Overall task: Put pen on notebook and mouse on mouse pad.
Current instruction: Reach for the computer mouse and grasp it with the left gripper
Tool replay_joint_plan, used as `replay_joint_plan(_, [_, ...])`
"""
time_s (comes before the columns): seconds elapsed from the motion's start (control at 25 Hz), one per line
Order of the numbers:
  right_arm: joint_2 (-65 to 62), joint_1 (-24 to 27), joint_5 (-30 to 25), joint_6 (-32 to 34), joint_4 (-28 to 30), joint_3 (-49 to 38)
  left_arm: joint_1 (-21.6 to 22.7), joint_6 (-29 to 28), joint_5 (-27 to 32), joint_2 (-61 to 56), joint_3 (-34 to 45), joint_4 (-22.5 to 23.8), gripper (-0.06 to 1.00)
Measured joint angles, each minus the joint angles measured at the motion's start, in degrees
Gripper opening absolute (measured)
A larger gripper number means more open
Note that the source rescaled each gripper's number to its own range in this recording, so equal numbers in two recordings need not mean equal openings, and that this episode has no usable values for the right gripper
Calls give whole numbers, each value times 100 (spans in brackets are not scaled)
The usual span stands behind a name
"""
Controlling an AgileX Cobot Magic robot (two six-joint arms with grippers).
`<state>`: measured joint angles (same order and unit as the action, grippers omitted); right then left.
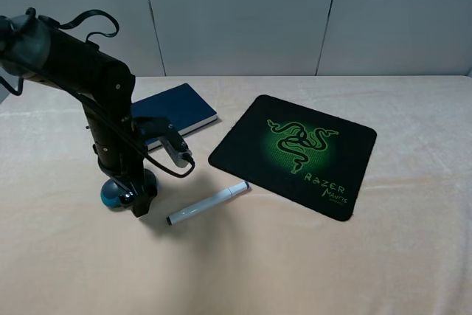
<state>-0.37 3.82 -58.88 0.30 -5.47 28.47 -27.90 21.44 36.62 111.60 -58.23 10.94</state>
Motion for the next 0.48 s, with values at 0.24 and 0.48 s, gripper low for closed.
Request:
replay_joint_plan(0.24, [0, 0, 0, 0, -2, 0, -14, -138, -13, 2, 0, 67, 94])
replay_joint_plan(0.48, [0, 0, 0, 0, -2, 0, -14, -151, -19, 2, 0, 67, 67])
